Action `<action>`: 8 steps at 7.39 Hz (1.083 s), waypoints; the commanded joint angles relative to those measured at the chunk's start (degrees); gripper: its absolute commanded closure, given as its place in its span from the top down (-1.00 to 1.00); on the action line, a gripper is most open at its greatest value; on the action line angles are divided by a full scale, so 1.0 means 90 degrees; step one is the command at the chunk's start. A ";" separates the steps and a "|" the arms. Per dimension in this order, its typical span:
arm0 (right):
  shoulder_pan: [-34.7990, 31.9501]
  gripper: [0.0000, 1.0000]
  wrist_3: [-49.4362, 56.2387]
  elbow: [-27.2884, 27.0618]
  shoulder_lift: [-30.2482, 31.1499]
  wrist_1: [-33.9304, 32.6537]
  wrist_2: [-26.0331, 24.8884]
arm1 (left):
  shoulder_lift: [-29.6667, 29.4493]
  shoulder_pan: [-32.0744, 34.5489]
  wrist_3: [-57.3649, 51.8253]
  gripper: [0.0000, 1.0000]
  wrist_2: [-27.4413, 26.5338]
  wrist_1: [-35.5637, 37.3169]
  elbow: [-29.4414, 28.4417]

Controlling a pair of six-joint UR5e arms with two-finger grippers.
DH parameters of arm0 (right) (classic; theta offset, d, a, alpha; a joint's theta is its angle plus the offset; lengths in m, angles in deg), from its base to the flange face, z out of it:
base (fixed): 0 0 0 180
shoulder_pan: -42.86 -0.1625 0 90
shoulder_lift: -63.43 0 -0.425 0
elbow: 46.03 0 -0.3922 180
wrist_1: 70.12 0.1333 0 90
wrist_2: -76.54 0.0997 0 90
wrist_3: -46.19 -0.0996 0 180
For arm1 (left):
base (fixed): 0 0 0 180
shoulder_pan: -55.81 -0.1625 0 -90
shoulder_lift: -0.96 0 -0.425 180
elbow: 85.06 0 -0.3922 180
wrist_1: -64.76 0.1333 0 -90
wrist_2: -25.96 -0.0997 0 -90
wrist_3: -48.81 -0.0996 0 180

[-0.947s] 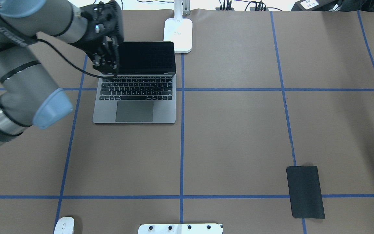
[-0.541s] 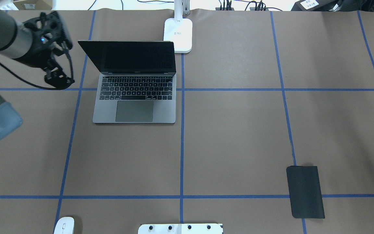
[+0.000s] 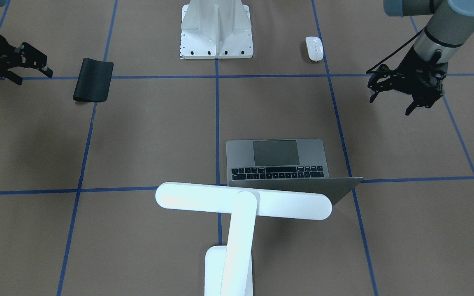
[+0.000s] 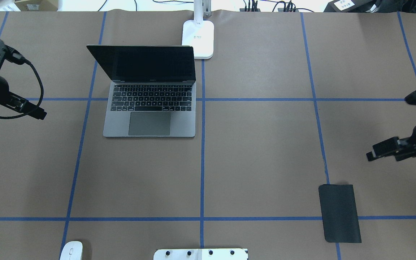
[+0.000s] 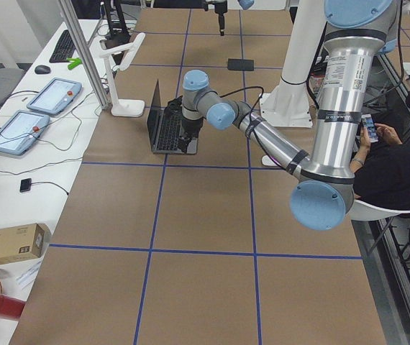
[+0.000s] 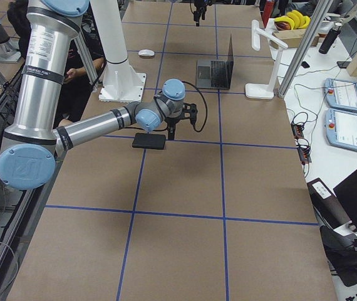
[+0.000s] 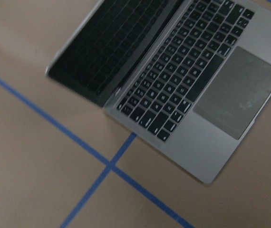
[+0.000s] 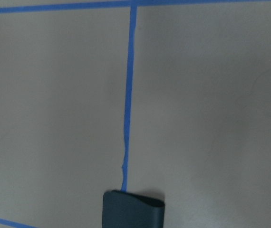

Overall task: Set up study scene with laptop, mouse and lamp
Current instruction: 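Withdraw the left gripper while the right gripper reaches to the mouse pad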

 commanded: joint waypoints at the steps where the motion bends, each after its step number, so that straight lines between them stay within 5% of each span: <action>1: 0.0977 0.96 -0.0952 -0.0014 0.0158 0.0247 -0.0518 | 0.0327 -0.0065 0.1114 1.00 0.0225 0.0027 0.0029; 5: 0.1652 0.93 -0.1003 0.0132 0.0501 0.0257 -0.0490 | 0.0885 -0.0075 0.1536 1.00 0.0227 -0.0900 0.0087; 8: 0.1927 0.79 -0.0886 0.0931 0.0071 0.0819 -0.0451 | 0.1139 -0.0075 0.1497 1.00 0.0217 -0.1173 0.0087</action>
